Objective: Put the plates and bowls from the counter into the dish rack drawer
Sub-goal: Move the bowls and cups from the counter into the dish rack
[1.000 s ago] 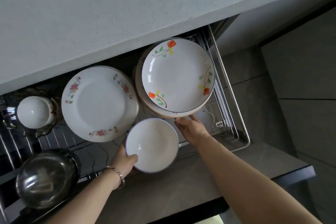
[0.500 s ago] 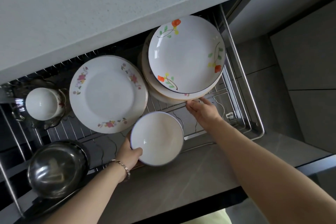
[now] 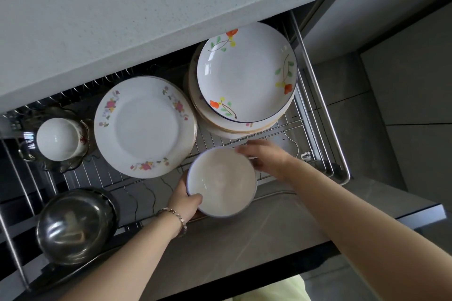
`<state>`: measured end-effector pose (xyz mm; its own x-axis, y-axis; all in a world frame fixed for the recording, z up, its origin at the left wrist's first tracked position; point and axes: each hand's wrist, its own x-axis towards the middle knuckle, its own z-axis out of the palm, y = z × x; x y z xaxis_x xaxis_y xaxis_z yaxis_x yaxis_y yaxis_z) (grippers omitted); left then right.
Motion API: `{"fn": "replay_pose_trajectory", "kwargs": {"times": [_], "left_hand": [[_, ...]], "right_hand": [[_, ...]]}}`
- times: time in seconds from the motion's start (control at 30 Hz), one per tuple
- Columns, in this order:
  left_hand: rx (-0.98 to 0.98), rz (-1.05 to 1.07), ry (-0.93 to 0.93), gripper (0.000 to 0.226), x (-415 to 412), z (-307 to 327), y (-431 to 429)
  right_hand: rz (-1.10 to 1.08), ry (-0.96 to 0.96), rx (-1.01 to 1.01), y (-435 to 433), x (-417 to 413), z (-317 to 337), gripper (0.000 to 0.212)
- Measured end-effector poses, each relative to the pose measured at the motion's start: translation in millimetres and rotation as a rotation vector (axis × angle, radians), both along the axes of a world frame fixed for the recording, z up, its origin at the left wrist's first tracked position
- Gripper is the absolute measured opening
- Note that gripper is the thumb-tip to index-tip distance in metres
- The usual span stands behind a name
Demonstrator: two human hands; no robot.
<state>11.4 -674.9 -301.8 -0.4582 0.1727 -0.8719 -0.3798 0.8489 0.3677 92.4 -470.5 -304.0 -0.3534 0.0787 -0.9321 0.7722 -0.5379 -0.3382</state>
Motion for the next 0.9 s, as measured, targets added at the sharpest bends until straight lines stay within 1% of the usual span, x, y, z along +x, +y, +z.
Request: {"fn": "replay_pose_trajectory", "kwargs": {"times": [0.03,0.07,0.1,0.13,0.2,0.3,0.37,0.47,0.57,0.63,0.67,0.73,0.83,0.9], "left_hand": [[0.023,-0.018,-0.006,0.065,3,-1,7],[0.048,-0.036,-0.016,0.067,6,-2,16],[0.075,-0.053,-0.027,0.069,10,-4,25],[0.098,-0.067,-0.037,0.07,15,-5,35],[0.135,-0.075,-0.066,0.07,24,-10,58],[0.167,-0.135,-0.114,0.069,39,-18,94],[0.154,-0.19,-0.132,0.07,48,-20,116],[0.076,-0.197,-0.199,0.075,57,-22,134],[0.016,-0.289,-0.12,0.07,57,-19,134],[0.051,-0.263,-0.044,0.064,60,-16,127],[0.075,-0.232,-0.027,0.063,63,-15,123],[0.111,-0.176,-0.041,0.064,69,-14,119],[0.148,-0.144,-0.13,0.064,75,-15,121],[0.139,-0.169,-0.141,0.065,76,-16,125]], "right_hand": [[0.2,0.024,0.084,1,5,4,0.054],[0.384,0.047,0.213,3,11,7,0.061],[0.524,0.068,0.361,7,18,10,0.06],[0.602,0.068,0.48,14,24,13,0.056],[0.628,-0.005,0.61,30,35,17,0.055],[0.662,-0.144,0.732,49,43,18,0.061],[0.694,-0.204,0.784,57,47,20,0.062],[0.739,-0.268,0.836,63,50,16,0.055],[0.785,-0.316,0.904,59,51,16,0.048],[0.848,-0.352,0.927,53,51,16,0.045],[0.887,-0.377,0.935,51,51,16,0.046],[0.981,-0.396,0.993,47,50,16,0.055],[1.19,-0.335,1.14,43,52,20,0.073],[1.249,-0.315,1.153,44,52,25,0.072]]}}
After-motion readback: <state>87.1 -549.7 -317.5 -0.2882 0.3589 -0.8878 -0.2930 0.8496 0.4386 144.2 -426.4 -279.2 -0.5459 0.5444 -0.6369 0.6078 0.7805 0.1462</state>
